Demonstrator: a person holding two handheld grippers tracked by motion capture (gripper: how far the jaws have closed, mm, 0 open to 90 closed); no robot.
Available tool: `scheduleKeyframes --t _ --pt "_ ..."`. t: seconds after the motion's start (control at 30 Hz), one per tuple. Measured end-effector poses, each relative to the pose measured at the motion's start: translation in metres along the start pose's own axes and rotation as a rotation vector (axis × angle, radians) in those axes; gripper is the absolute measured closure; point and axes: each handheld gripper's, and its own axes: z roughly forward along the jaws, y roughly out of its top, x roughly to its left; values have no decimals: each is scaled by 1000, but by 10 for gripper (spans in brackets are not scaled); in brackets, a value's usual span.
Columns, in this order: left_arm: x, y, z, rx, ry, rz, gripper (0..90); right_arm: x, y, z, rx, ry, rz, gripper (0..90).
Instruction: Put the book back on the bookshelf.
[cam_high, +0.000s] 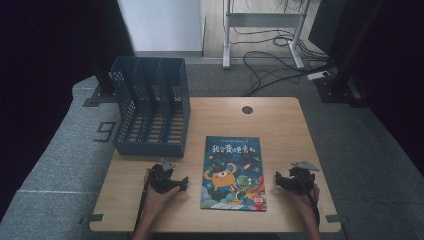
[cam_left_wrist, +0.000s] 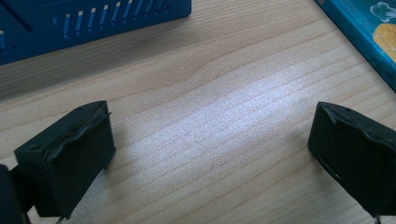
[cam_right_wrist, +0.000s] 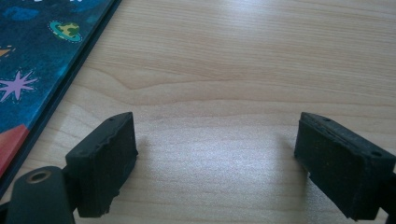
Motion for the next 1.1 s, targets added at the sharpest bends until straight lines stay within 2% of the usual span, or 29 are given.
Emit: scheduleKeyframes --t 0.07,0.2,0.4,0.53,0.57,0.77,0.87,1.03,1.1 --pt "-1 1 1 1 6 -3 0 0 0 0 0 0 0 122" --pt "3 -1 -1 -1 -17 18 0 0 0 0 1 1 0 123" --pt "8 -2 -3 -1 0 1 6 2 1 0 -2 1 -5 137" --pt "9 0 -5 21 17 -24 36 6 -2 -3 -2 -2 0 145" --pt "10 1 -6 17 21 -31 75 7 -4 -5 -5 6 -7 155" --pt "13 3 -7 -16 16 -41 88 4 -3 -7 2 27 -1 185" --pt "14 5 -11 -48 37 -38 99 4 0 -7 -13 45 6 188" --pt "11 8 -18 -75 50 -39 136 13 5 -10 -46 73 -7 190" --pt "9 10 -21 -72 30 -45 140 20 6 -13 -58 90 -23 189"
